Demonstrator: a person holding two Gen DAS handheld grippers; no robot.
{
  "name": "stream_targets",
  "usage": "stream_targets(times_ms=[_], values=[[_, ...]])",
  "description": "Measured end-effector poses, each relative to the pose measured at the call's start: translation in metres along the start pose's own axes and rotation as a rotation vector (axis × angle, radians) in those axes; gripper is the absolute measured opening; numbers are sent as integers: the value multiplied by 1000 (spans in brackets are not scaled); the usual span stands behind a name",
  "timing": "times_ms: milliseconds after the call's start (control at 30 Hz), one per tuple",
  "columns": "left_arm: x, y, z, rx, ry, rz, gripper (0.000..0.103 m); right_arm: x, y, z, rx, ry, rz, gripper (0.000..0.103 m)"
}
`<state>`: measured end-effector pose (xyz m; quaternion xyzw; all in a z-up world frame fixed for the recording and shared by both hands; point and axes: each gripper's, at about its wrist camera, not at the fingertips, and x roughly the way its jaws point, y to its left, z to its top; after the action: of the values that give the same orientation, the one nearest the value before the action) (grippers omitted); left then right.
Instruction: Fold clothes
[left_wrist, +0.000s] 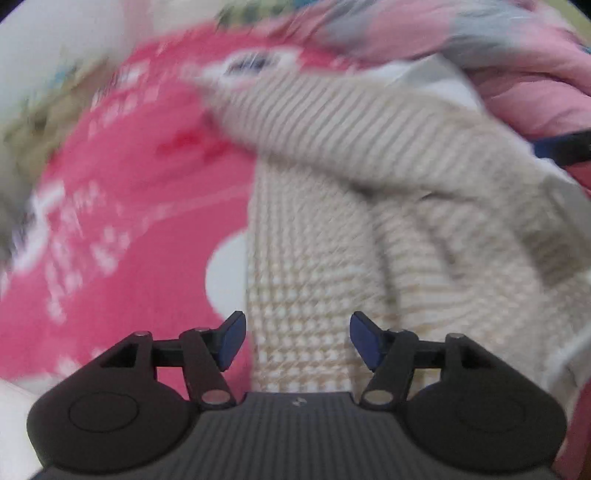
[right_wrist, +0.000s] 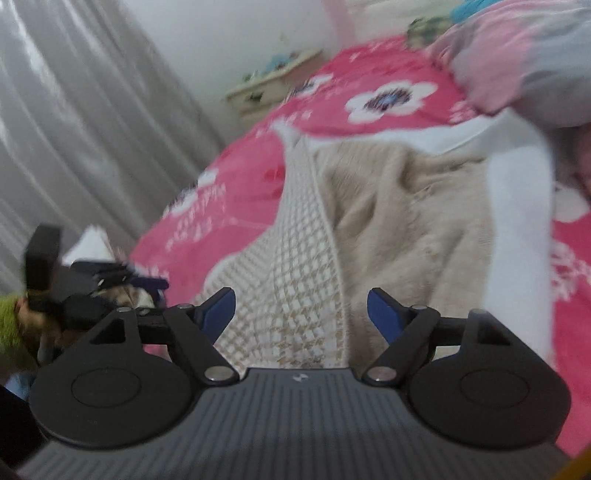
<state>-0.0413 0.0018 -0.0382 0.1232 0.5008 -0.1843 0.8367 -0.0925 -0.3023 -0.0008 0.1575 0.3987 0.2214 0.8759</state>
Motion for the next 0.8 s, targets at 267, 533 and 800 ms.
stream_targets(times_ms=[267, 533, 800], values=[[47, 34, -2, -229, 25, -124, 78, 46, -19, 26, 63, 110, 76, 79], [38, 24, 2, -286, -43, -78, 16, 98, -20, 39, 54, 215, 104, 49], [-63, 71, 67, -369, -288, 18, 12, 81, -15, 47, 54, 161, 97, 12]])
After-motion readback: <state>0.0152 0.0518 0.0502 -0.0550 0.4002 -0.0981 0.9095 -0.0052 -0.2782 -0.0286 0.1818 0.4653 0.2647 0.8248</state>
